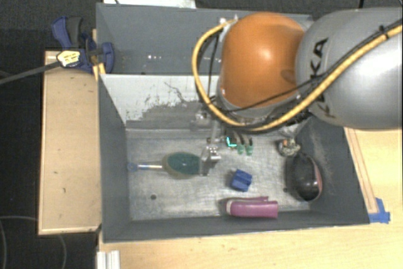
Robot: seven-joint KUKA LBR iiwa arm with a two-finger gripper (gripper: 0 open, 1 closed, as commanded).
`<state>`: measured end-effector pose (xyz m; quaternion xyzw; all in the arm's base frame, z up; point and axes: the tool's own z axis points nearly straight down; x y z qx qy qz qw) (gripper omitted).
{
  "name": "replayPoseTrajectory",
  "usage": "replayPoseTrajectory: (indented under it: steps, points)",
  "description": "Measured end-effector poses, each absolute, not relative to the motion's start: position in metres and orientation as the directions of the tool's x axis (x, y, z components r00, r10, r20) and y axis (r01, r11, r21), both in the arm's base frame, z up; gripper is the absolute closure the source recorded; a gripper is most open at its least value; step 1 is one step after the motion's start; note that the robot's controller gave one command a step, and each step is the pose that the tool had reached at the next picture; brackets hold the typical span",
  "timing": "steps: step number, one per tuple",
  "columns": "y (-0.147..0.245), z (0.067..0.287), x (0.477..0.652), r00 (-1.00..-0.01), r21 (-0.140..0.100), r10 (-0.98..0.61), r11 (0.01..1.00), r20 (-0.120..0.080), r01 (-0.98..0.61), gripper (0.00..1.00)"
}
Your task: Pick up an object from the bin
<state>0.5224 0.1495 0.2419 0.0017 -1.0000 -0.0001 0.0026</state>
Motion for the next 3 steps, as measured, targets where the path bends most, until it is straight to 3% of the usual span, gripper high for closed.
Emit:
replayPoseTrajectory:
  steps: [1, 2, 3]
  points:
    - [0.156, 0.076, 0.532, -0.993, -0.001, 0.117, 0.993, 0.006, 0.117, 0.0]
    - [0.156, 0.081, 0.534, -0.993, 0.002, 0.122, 0.993, -0.001, 0.122, 1.0]
    - [0.151, 0.216, 0.543, -0.99, 0.005, 0.144, 0.99, -0.009, 0.144, 1.0]
